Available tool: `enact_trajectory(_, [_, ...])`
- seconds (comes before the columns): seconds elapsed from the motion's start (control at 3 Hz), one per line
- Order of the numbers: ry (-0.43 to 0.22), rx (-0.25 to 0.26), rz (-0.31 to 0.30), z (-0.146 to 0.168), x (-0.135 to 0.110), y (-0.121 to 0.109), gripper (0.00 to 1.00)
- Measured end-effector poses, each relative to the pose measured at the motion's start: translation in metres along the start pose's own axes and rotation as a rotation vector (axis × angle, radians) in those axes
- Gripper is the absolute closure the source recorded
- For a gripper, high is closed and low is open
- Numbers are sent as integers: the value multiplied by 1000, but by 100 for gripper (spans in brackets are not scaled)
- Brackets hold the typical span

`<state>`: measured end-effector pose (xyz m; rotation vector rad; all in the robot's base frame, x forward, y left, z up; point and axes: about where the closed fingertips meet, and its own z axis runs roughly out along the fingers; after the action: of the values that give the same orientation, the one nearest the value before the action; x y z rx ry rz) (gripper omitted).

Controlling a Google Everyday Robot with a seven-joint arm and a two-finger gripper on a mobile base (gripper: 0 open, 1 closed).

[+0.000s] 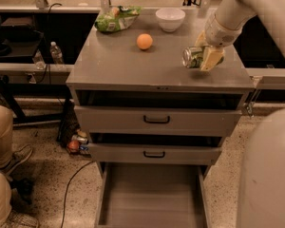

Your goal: Place green can into bottom drawer

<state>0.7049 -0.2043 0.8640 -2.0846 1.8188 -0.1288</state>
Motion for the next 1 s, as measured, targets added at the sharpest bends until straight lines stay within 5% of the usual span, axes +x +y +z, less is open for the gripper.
enact_trajectory(0.33, [-44, 2, -17, -46, -15, 30, 100])
enact_trajectory(0.67, [-80, -62, 18, -77, -25, 81, 100])
enact_trajectory(1.0, [-172, -181, 106, -70, -46, 140, 100])
